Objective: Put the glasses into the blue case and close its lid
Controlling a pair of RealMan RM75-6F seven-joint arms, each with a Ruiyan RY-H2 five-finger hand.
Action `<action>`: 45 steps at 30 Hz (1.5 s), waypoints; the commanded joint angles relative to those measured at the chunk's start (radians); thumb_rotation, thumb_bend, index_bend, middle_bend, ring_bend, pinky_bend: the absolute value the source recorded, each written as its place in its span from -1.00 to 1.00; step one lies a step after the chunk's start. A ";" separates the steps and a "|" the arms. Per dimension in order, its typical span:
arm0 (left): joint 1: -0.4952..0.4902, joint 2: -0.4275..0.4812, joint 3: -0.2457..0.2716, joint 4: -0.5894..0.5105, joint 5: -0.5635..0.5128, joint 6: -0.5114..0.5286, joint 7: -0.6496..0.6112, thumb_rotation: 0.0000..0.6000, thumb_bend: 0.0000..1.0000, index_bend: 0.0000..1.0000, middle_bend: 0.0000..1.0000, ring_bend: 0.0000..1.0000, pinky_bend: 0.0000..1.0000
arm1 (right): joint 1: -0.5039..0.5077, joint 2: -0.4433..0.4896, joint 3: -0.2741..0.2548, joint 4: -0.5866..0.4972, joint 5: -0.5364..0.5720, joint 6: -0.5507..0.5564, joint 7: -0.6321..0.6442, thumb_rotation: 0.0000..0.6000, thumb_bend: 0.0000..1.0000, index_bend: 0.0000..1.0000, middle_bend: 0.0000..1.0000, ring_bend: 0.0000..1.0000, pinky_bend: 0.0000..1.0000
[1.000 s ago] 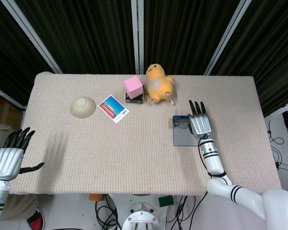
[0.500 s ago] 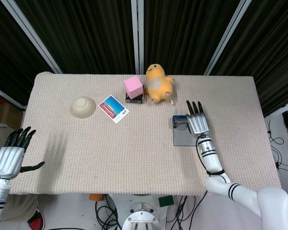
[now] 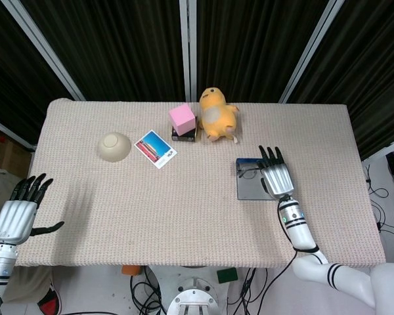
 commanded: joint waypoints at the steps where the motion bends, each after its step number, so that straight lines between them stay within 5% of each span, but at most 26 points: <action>1: 0.000 -0.001 0.000 -0.002 0.002 0.003 0.002 0.41 -0.96 -0.82 -1.00 -1.00 -0.85 | -0.007 0.006 -0.004 -0.016 0.012 -0.007 -0.015 1.00 -0.09 -0.27 -1.00 -1.00 -1.00; 17: -0.006 0.004 -0.001 0.001 -0.002 -0.004 0.001 0.41 -0.96 -0.82 -1.00 -1.00 -0.85 | 0.015 -0.037 0.018 0.024 0.071 -0.057 -0.065 1.00 -0.09 -0.15 -1.00 -1.00 -1.00; 31: -0.012 0.010 -0.001 -0.011 0.002 -0.004 0.014 0.41 -0.96 -0.82 -1.00 -1.00 -0.85 | 0.007 -0.035 0.019 -0.018 0.104 -0.050 -0.088 1.00 -0.26 -0.60 -1.00 -1.00 -1.00; 38: -0.006 0.009 0.002 -0.011 0.001 0.001 0.013 0.42 -0.96 -0.82 -1.00 -1.00 -0.85 | -0.040 0.027 -0.023 -0.138 0.050 0.006 -0.047 1.00 -0.29 -0.61 -1.00 -1.00 -1.00; 45: -0.008 0.008 0.003 -0.014 0.003 0.001 0.016 0.42 -0.96 -0.82 -1.00 -1.00 -0.85 | -0.061 0.115 -0.034 -0.300 0.125 -0.019 -0.119 1.00 -0.31 -0.44 -1.00 -1.00 -1.00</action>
